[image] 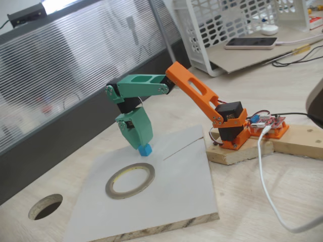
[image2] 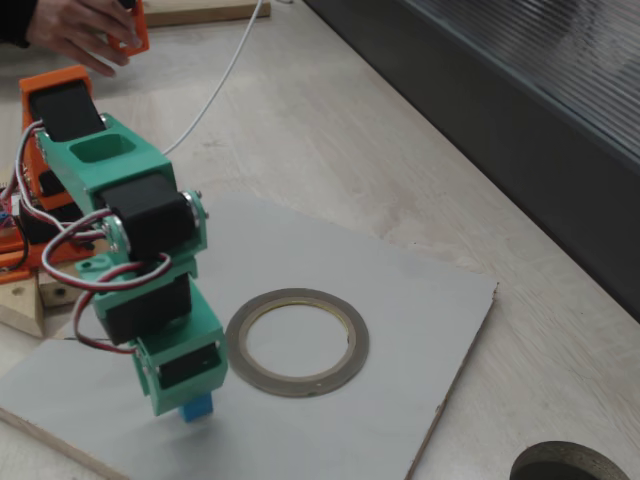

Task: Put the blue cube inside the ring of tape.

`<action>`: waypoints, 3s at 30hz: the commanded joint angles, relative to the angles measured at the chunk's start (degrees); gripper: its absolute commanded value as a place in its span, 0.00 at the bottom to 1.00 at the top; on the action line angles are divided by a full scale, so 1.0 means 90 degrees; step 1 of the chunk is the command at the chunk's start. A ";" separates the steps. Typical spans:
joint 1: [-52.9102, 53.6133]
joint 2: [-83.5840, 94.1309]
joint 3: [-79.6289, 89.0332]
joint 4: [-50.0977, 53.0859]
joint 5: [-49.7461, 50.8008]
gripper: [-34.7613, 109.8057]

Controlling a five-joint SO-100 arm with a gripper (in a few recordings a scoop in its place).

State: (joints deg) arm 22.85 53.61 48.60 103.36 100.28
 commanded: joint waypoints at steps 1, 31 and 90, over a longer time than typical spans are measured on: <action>0.0029 0.0088 -0.0078 -0.0010 0.0078 0.33; 0.0059 0.0098 -0.0039 -0.0010 0.0088 0.34; 0.0039 0.0078 -0.0020 0.0830 0.0088 0.62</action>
State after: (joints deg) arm 22.85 53.35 48.52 110.21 100.72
